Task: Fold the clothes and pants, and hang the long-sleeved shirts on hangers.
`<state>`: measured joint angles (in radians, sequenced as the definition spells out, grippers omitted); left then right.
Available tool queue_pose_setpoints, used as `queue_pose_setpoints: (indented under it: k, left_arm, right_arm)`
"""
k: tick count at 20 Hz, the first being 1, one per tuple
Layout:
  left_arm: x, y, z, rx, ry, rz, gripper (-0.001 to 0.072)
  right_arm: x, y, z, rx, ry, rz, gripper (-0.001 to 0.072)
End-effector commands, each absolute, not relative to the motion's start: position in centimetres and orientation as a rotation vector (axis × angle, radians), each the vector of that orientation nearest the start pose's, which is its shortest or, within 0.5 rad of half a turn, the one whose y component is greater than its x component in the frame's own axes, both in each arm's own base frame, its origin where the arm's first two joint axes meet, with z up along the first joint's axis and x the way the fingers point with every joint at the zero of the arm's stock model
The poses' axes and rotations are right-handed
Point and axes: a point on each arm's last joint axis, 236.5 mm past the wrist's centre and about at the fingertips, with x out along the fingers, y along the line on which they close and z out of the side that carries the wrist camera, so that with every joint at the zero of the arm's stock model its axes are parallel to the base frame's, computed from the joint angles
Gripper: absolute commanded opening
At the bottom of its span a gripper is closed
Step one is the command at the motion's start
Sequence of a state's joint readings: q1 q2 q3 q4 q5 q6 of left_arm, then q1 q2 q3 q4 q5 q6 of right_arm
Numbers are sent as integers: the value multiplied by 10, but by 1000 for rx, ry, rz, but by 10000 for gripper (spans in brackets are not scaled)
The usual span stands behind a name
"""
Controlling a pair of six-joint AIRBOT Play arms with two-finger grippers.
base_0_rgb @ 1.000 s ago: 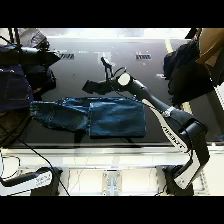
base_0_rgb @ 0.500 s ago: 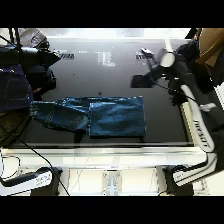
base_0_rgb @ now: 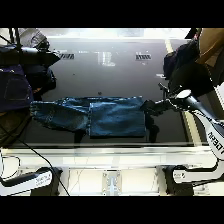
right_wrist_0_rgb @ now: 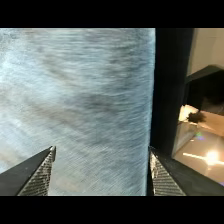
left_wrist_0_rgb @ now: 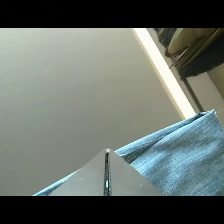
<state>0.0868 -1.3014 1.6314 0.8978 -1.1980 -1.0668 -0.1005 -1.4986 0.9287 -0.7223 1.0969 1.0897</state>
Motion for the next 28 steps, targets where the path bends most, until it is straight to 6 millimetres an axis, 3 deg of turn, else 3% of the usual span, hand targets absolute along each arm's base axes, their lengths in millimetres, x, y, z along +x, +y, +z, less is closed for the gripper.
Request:
queue_pose_setpoints:
  k: [1, 4, 7, 10, 11, 12, 13, 15, 17, 20, 23, 26, 28]
  left_arm:
    - [450, -100, 225, -64, 689, -591, 34]
    - [450, -100, 225, -64, 691, -592, 33]
    - [450, -100, 225, -63, 691, -592, 32]
    - [450, -100, 223, -66, 696, -593, 32]
    - [449, -100, 220, -68, 704, -594, 31]
    - [447, -101, 215, -71, 719, -598, 30]
    - [444, -102, 206, -77, 744, -605, 26]
    - [436, -106, 184, -92, 811, -624, 25]
    - [423, -119, 155, -91, 884, -665, 25]
    - [383, -172, 100, -1, 1006, -840, 24]
    - [337, -243, 43, 87, 1149, -1034, 24]
    - [304, -325, -18, 193, 1200, -1159, 24]
    - [268, -366, -57, 275, 1244, -1243, 25]
  right_arm:
    - [352, 128, -94, 643, 1375, 545, 664]
    - [346, 132, -100, 630, 1398, 568, 663]
    - [346, 164, -92, 620, 1361, 673, 655]
    - [342, 196, -93, 546, 1344, 725, 570]
    - [340, 205, -92, 541, 1340, 739, 483]
    - [339, 212, -87, 560, 1337, 758, 284]
    - [339, 217, -78, 577, 1326, 784, 34]
    - [343, 216, -52, 579, 1289, 830, 35]
    - [351, 203, -22, 580, 1242, 825, 35]
    - [345, 158, 8, 512, 1261, 735, 35]
    - [341, 101, 38, 448, 1253, 590, 34]
    - [332, 71, 79, 448, 1235, 562, 34]
    - [330, 55, 103, 451, 1243, 535, 34]
